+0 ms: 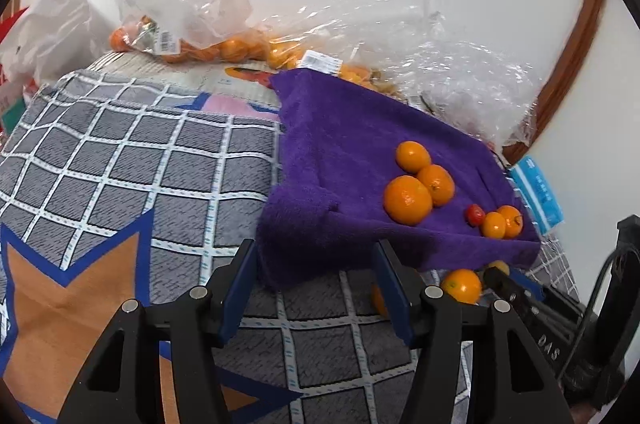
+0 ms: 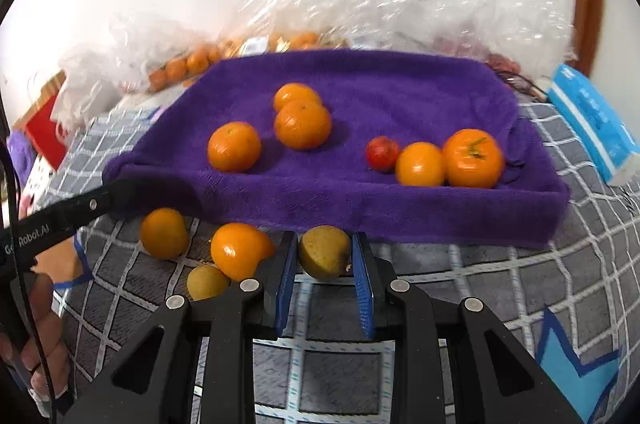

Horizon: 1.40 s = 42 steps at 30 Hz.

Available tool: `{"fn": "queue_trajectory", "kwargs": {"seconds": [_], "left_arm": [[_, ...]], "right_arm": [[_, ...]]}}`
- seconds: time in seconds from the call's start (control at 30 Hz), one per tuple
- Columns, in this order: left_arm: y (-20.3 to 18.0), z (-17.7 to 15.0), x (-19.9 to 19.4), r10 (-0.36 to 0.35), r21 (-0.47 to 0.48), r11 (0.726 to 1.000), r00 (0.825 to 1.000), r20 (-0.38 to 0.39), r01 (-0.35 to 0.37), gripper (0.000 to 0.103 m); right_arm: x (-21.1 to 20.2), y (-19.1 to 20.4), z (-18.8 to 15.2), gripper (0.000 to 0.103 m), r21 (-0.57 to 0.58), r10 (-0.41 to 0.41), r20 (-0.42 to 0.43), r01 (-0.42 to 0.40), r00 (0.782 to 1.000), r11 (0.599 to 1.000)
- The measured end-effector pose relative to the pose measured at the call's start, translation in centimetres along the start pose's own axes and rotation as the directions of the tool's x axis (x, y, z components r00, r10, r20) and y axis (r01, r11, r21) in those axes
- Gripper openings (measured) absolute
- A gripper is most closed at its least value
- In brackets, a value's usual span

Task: Organize fruits
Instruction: 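Grasp the yellow-green fruit with right tool while left tool grasps a large orange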

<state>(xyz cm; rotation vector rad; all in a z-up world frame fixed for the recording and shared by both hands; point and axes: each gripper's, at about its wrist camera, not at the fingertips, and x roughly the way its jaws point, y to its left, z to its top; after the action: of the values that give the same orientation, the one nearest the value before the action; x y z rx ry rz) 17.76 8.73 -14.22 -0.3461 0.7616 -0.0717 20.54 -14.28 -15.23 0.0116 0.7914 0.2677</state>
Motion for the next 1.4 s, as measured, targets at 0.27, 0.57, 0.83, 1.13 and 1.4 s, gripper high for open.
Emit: {"fn": "queue_trajectory", "kwargs": {"seconds": [0.27,0.57,0.83,1.13,1.4], "left_arm": [[-3.9,-1.2,0.1,0.014,0.153,0.988,1.0,-0.025,-0.01,0.056],[-5.7,-1.5,1.8,0.008,0.147,0.989,0.995,-0.097,0.006,0.054],[-6.7,-2.2,2.8,0.068,0.19,0.981,0.991,-0.114,-0.045,0.035],[-6.2,-2.2,2.6,0.028,0.158,0.987,0.993,-0.114,-0.01,0.033],[-5.1,-2.0,2.5,-0.036,0.088,0.995,0.993,-0.112,0.046,0.033]], "right_arm": [[-1.3,-4.6,-0.5,0.028,0.075,-0.076,0.021,0.074,0.997,0.994],[-2.1,-6.6,-0.9,0.028,0.125,-0.063,0.034,0.058,0.997,0.99],[-1.9,-6.2,-1.0,0.028,0.098,-0.069,0.023,0.067,0.997,0.993],[-1.3,-5.5,-0.8,0.028,0.052,-0.081,-0.015,0.081,0.997,0.995],[-1.0,-4.7,-0.9,0.028,-0.007,-0.068,-0.03,0.068,0.997,0.998]]}}
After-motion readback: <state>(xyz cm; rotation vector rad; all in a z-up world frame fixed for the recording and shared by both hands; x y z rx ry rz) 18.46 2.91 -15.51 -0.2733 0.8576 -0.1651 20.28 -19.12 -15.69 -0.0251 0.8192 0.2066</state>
